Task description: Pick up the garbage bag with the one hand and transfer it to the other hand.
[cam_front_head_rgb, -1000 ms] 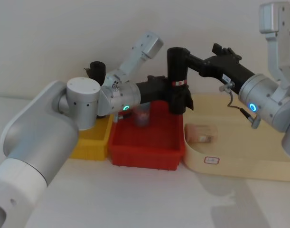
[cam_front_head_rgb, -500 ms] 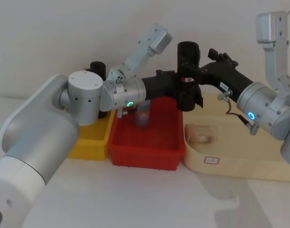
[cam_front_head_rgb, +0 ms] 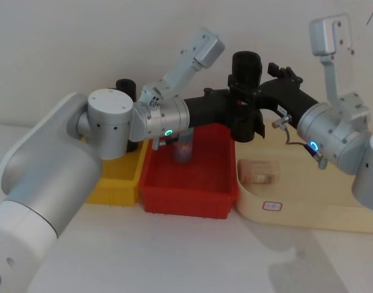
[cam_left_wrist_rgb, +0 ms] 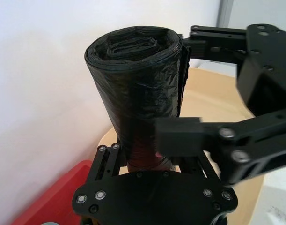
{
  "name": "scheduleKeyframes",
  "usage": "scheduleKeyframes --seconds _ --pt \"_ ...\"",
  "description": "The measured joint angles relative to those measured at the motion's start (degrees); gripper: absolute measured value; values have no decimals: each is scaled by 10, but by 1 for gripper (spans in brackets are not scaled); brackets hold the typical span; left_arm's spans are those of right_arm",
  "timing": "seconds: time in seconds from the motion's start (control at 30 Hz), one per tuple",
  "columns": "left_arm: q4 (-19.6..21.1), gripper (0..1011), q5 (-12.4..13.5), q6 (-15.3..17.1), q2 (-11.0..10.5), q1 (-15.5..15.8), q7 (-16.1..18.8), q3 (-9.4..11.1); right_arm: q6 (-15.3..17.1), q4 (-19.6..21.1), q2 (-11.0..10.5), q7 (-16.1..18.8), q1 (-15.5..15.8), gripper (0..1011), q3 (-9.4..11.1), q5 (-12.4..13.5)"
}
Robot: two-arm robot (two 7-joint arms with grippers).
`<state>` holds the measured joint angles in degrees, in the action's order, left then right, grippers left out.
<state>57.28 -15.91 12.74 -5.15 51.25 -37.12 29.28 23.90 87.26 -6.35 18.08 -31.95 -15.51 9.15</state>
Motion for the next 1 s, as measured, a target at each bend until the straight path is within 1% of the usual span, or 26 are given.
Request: scheduleKeyframes --seconds 0.37,0.77,1.0 --pt "4 486 0 0 -1 -1 -2 1 1 -27 -1 -18 -28 1001 -25 -31" --pt "5 486 0 0 -1 -1 -3 2 11 -51 2 -21 -53 1001 -43 -54" --pt "6 486 0 0 -2 -1 -3 2 20 -68 6 -23 -68 1001 -50 -66"
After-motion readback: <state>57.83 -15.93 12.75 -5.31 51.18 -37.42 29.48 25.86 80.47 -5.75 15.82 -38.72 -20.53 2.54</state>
